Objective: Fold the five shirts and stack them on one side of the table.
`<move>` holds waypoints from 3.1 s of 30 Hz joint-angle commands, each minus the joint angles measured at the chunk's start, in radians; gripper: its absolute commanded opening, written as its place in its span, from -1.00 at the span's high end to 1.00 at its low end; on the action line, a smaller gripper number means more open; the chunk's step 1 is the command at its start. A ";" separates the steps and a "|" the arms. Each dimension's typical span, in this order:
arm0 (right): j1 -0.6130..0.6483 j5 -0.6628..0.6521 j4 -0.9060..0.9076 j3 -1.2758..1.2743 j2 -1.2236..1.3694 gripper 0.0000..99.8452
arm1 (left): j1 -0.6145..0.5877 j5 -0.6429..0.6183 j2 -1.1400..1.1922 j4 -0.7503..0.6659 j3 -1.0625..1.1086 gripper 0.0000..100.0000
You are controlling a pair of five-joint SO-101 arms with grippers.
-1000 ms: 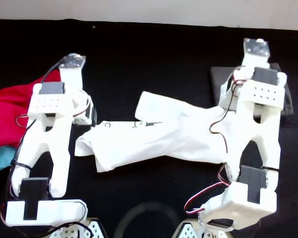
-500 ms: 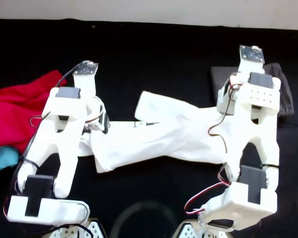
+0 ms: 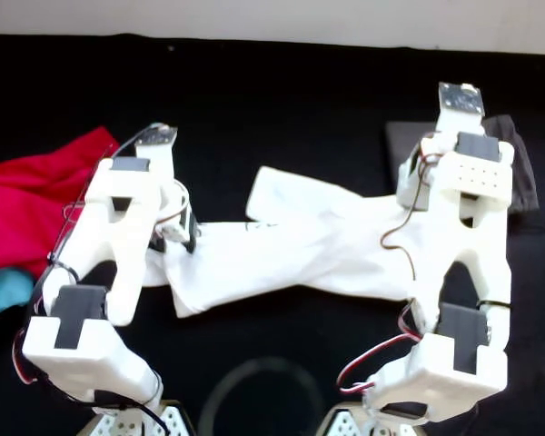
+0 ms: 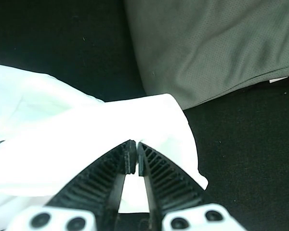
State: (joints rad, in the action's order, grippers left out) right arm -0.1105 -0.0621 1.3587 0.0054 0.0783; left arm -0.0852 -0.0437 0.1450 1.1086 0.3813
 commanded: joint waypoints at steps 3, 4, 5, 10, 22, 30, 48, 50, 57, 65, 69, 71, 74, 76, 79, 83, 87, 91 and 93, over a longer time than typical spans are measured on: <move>0.005 0.008 -0.010 0.004 -0.059 0.99 | -0.021 0.002 0.025 -0.058 -0.033 0.66; 0.005 0.008 -0.010 0.002 -0.059 0.99 | -0.031 0.003 0.024 -0.063 -0.039 0.66; 0.005 0.008 -0.008 0.002 -0.059 0.99 | -0.045 0.014 0.024 -0.060 -0.053 0.66; 0.005 0.009 -0.010 0.002 -0.059 0.99 | -0.090 0.072 0.033 -0.023 -0.097 0.66; 0.007 0.012 -0.010 0.002 -0.059 0.99 | 0.008 0.074 0.036 -0.034 -0.062 0.66; 0.005 0.012 -0.002 -0.005 -0.150 0.99 | 0.007 0.075 0.027 -0.048 -0.062 0.99; 0.007 0.005 -0.145 -0.087 -0.453 0.99 | 0.005 0.078 -0.222 0.450 -0.648 0.98; 0.004 0.005 -0.130 -0.019 -0.452 0.99 | 0.005 0.078 -0.236 0.479 -0.711 0.98; 0.004 -0.028 -0.079 0.269 -0.450 0.99 | 0.008 0.078 -0.269 0.568 -0.943 0.98; 0.001 -0.044 -0.004 0.565 -0.461 0.99 | 0.008 0.078 -0.386 0.603 -1.119 0.98; 0.004 -0.044 0.042 0.734 -0.461 0.99 | 0.007 0.117 -0.486 0.606 -1.113 0.98; 0.004 -0.044 0.061 0.805 -0.461 0.99 | 0.004 0.149 -0.533 0.609 -1.101 0.98; 0.004 -0.044 0.077 0.894 -0.461 0.99 | 0.004 0.172 -0.602 0.609 -1.056 0.98; 0.004 -0.044 0.084 0.943 -0.461 0.99 | 0.004 0.172 -0.644 0.609 -1.001 0.98; 0.004 -0.044 0.088 0.995 -0.461 0.99 | 0.002 0.173 -0.696 0.603 -0.906 0.98; -0.001 -0.044 0.091 1.043 -0.463 0.99 | -0.051 0.173 -0.757 0.601 -0.874 0.98; -0.001 -0.044 0.091 1.081 -0.463 0.99 | -0.104 0.209 -0.839 0.549 -0.874 0.98; -0.001 -0.044 0.091 1.135 -0.463 0.99 | -0.113 0.221 -0.909 0.522 -0.872 0.98; -0.001 -0.044 0.091 1.168 -0.463 0.99 | -0.113 0.221 -0.932 0.522 -0.869 0.98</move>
State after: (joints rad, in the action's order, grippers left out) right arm -0.1089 -0.0944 1.4492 1.1193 -0.3698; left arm -0.1818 0.1665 -0.7603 1.6533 -0.4933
